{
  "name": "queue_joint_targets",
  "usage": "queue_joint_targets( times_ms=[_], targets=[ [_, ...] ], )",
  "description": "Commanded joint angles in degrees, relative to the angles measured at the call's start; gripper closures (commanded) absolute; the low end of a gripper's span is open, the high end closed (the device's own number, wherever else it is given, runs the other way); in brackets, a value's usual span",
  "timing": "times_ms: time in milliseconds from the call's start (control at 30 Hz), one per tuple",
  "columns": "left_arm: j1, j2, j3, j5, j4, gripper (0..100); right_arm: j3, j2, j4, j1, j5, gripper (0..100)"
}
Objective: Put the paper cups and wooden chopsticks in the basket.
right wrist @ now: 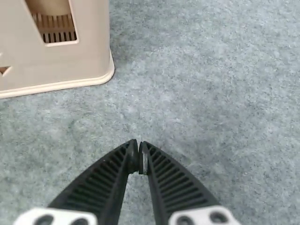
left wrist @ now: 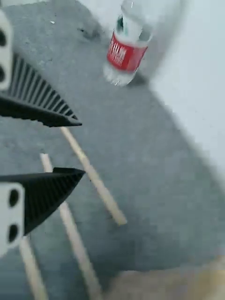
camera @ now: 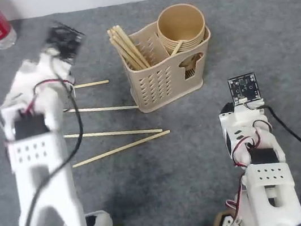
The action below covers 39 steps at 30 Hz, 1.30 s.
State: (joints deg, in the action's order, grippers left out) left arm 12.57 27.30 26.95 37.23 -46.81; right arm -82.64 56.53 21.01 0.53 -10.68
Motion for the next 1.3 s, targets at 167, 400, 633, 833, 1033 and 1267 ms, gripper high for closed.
queue_joint_targets(
  times_ms=[167, 400, 633, 833, 1033, 1267],
  targets=[
    [0.9, -38.2, -31.5, 20.1, -15.9, 86, 0.3, 1.0, -0.6, -0.1, -0.8, 98.7],
    [1.7, -68.9, -63.9, 23.1, -21.2, 86, 0.3, 1.0, -0.6, -0.1, -0.8, 98.7],
    [1.7, -96.4, -100.3, 29.9, -34.5, 86, 0.3, 1.0, -0.6, -0.1, -0.8, 98.7],
    [1.8, -113.0, -122.9, 35.3, -41.2, 86, 0.3, 1.0, -0.6, -0.1, -0.8, 98.7],
    [1.4, -113.3, -117.8, 41.1, -41.6, 98, 0.3, 1.0, -0.5, -0.1, -0.8, 98.7],
    [1.2, -111.3, -113.5, 45.2, -44.7, 99, 0.2, 1.0, -0.5, 0.1, -0.8, 98.7]
  ],
)
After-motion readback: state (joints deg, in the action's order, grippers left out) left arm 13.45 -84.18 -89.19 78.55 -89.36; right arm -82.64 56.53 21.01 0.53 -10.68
